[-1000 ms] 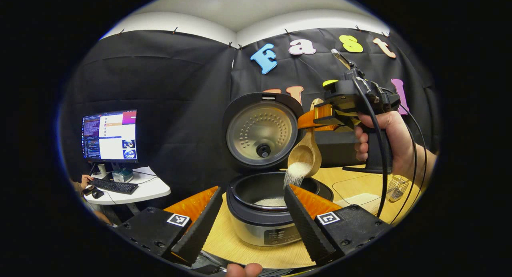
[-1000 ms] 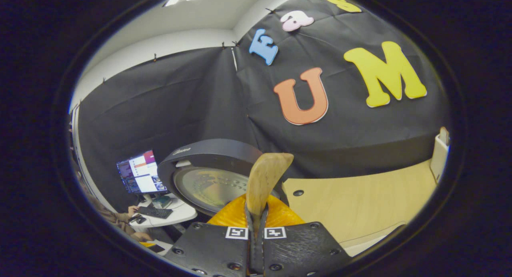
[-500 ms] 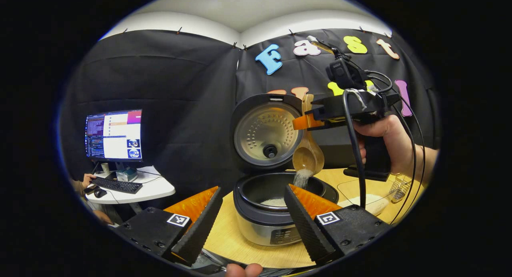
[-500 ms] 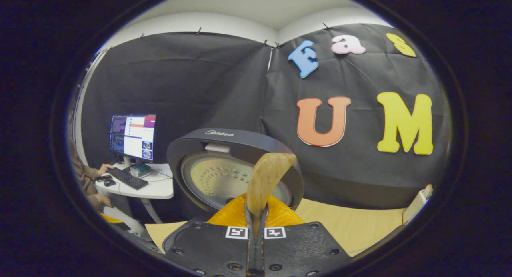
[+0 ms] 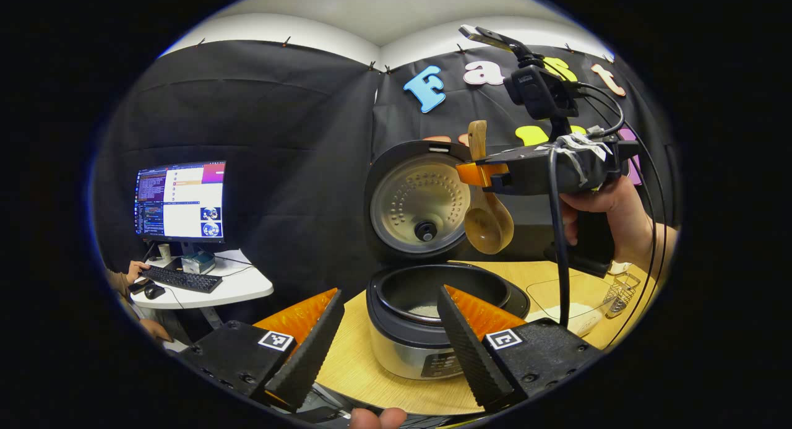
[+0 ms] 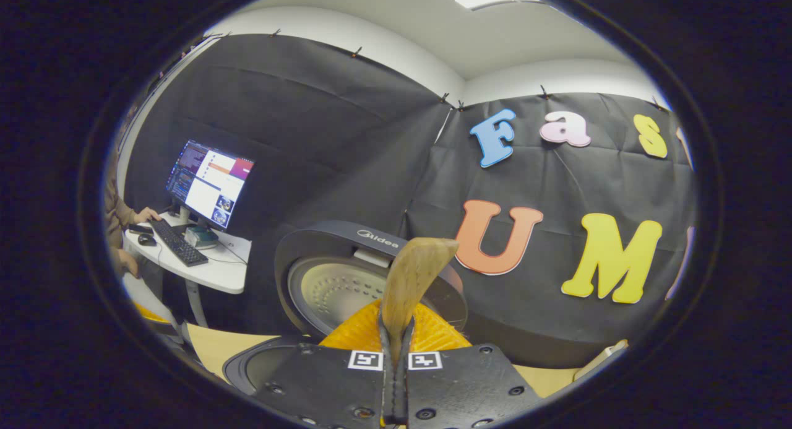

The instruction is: Close the left gripper, press the button to open the rice cooker; take a wooden spoon from the chopstick holder with the right hand, scoop a spoonful of rice and pour it into the rice cooker, then put the wooden spoon back into the chopstick holder.

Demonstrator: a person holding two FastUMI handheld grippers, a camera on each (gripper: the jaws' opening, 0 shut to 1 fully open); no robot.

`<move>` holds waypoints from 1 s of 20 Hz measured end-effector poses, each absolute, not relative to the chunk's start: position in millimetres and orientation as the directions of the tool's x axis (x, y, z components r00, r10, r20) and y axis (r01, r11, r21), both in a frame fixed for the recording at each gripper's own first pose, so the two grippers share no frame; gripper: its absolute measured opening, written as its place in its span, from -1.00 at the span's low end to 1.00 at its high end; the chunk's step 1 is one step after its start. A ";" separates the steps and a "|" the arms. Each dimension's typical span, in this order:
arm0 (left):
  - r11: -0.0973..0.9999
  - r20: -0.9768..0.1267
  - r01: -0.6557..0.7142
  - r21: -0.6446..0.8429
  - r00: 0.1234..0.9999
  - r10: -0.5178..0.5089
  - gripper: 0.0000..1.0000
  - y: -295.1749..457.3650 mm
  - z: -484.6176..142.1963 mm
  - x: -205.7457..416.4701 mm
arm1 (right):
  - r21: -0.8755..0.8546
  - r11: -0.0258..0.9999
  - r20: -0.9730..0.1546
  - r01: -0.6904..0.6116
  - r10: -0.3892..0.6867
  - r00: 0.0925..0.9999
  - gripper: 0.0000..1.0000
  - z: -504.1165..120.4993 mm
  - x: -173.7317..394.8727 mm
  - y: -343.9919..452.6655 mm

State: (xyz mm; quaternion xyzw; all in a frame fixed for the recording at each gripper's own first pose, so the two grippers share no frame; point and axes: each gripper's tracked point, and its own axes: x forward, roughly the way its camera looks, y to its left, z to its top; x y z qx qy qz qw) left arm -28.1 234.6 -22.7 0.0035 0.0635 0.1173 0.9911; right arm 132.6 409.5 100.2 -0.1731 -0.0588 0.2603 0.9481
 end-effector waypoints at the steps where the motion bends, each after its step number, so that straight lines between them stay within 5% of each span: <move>1: 0.973 -0.120 -0.229 0.021 0.966 0.230 0.94 233.3 -20.6 -28.1 | -0.345 0.807 0.023 -0.479 0.517 0.855 -0.99 100.5 131.9 410.2; 12: 0.984 -0.099 -0.178 0.003 0.979 0.177 0.94 211.3 -11.8 -26.0 | 0.018 0.829 -0.009 -0.559 0.559 0.829 -1.00 99.7 117.6 366.1; 20: 0.992 -0.096 -0.126 0.012 0.987 0.127 0.93 174.9 -10.9 -16.5 | 0.234 0.865 0.029 -0.444 0.451 0.892 -1.00 114.6 109.5 228.3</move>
